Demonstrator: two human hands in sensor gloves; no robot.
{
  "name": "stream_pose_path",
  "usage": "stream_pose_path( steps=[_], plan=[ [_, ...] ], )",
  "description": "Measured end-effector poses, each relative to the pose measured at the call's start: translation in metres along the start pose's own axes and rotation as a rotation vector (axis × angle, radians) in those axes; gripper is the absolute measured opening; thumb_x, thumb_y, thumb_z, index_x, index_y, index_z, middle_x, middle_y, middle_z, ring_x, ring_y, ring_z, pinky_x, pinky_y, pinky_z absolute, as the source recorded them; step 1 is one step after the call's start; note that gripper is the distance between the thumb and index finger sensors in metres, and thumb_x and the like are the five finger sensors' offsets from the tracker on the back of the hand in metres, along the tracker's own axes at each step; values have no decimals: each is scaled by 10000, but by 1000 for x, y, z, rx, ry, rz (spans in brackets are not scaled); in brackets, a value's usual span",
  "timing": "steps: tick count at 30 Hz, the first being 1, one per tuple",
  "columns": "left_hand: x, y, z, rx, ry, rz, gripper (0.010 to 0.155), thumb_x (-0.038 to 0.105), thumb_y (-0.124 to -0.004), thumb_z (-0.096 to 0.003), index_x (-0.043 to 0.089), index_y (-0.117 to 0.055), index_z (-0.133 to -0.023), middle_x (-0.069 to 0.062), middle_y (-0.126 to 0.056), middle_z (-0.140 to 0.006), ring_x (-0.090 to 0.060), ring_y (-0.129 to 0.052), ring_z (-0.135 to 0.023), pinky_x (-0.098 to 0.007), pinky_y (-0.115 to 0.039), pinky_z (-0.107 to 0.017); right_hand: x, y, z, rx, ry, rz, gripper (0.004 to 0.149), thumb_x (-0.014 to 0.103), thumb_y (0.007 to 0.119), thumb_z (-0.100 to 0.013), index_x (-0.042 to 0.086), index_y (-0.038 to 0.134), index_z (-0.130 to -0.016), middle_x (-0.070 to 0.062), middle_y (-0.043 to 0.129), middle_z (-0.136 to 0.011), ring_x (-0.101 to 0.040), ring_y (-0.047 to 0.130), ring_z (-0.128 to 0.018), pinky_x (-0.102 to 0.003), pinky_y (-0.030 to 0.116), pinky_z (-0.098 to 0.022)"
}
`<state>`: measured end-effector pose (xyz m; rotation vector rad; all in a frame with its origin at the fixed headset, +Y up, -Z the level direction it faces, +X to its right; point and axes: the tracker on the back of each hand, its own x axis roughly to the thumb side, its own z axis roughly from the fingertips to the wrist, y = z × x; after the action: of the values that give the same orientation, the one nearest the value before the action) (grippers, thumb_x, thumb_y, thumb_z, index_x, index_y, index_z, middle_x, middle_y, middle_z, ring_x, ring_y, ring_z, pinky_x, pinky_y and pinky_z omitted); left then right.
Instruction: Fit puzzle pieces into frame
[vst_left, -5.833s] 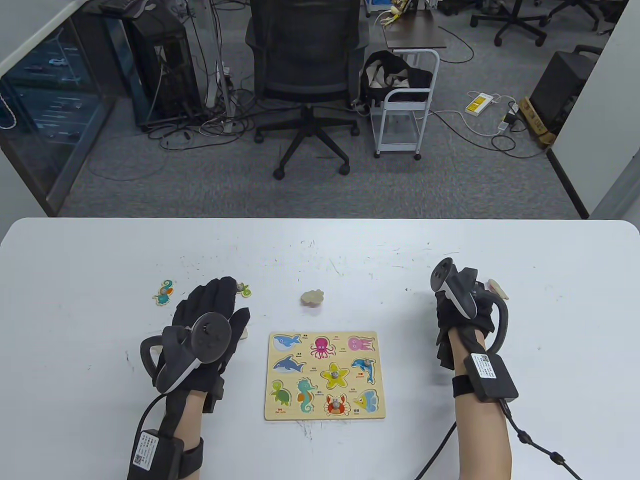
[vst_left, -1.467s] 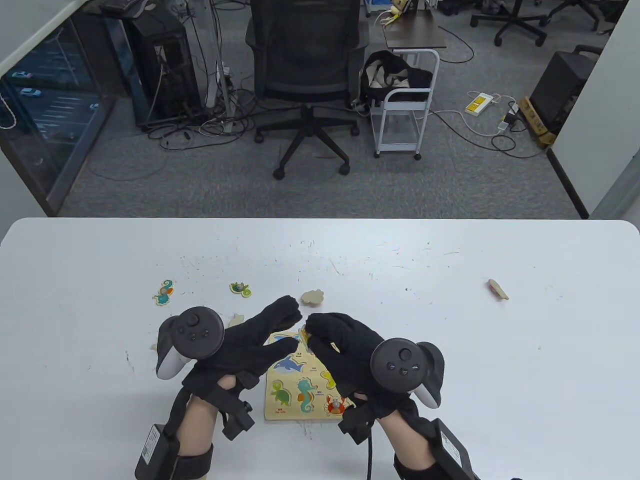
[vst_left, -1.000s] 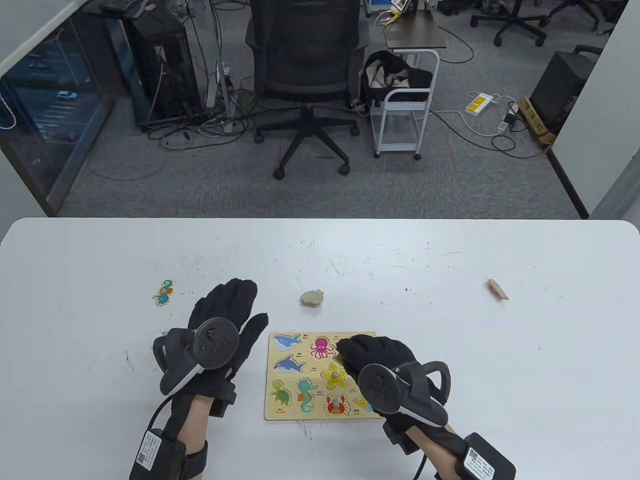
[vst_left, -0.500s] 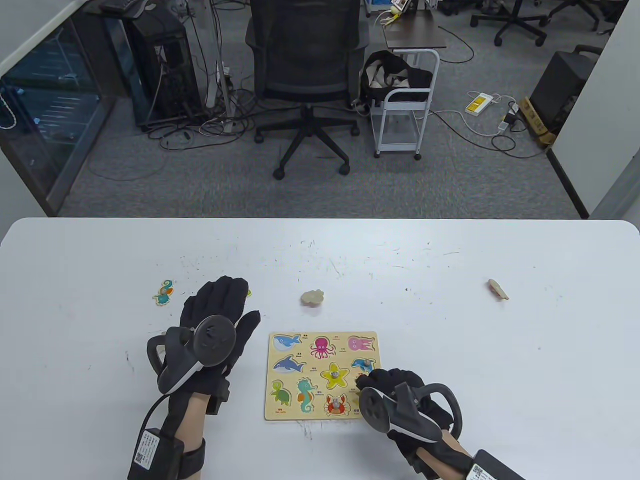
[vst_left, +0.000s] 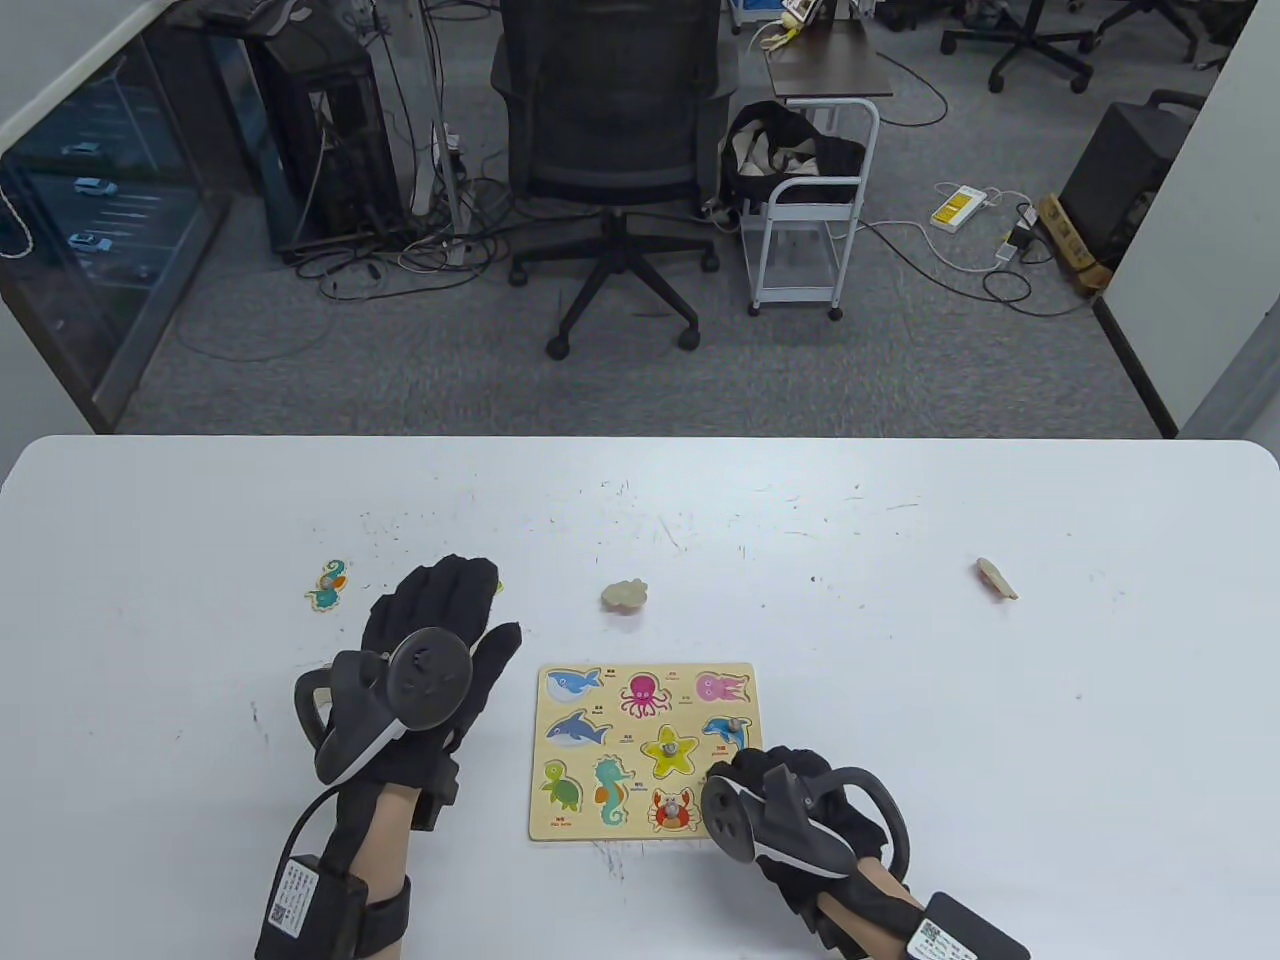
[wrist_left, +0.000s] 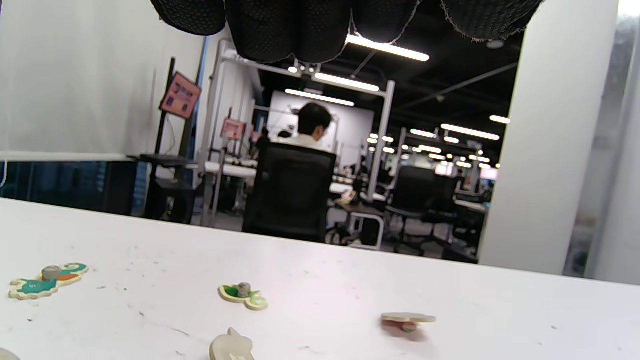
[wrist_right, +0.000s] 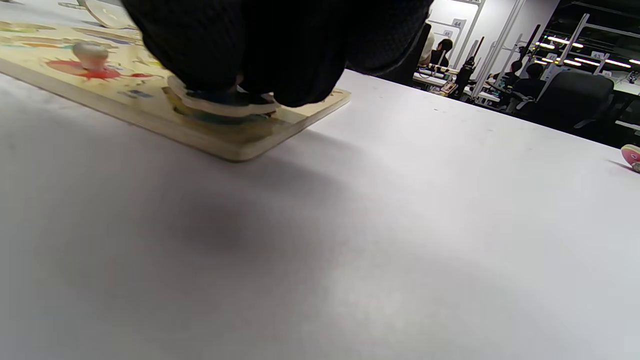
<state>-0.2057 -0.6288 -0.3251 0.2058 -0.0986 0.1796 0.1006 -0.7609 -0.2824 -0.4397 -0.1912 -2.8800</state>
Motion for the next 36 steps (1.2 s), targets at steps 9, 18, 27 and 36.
stream_pose_path(
  steps=[9, 18, 27, 36],
  plan=[
    [2, -2, -1, -18, -4, -7, 705, 653, -652, -544, 352, -532, -1170, -30, -640, -1250, -340, -652, -1141, -574, -583, -828, 1, -1, 1, -3, -5, -3, 435, 406, 904, -413, 382, 814, -838, 92, 898, -855, -149, 957, -697, -421, 767, -630],
    [3, -3, -2, -31, -6, -12, 703, 654, -650, -544, 355, -532, -1169, -32, -642, -1250, -338, -653, -1142, -574, -586, -827, 1, 0, 1, 2, -13, -19, 435, 405, 900, -416, 384, 809, -840, 95, 893, -858, -150, 951, -703, -422, 762, -635],
    [3, -4, -3, -40, -7, -14, 704, 654, -650, -544, 355, -532, -1170, -31, -651, -1246, -338, -661, -1138, -571, -590, -826, 3, 0, 1, 11, -9, 3, 441, 410, 887, -423, 387, 793, -853, 98, 877, -874, -149, 940, -715, -423, 754, -643],
    [4, -4, -2, -43, -5, -25, 702, 652, -650, -544, 354, -534, -1169, -31, -653, -1245, -339, -662, -1136, -572, -593, -823, -42, -31, -10, -30, 117, -103, 520, 446, 862, -425, 387, 735, -926, 83, 818, -966, -198, 892, -832, -458, 700, -695]
  ],
)
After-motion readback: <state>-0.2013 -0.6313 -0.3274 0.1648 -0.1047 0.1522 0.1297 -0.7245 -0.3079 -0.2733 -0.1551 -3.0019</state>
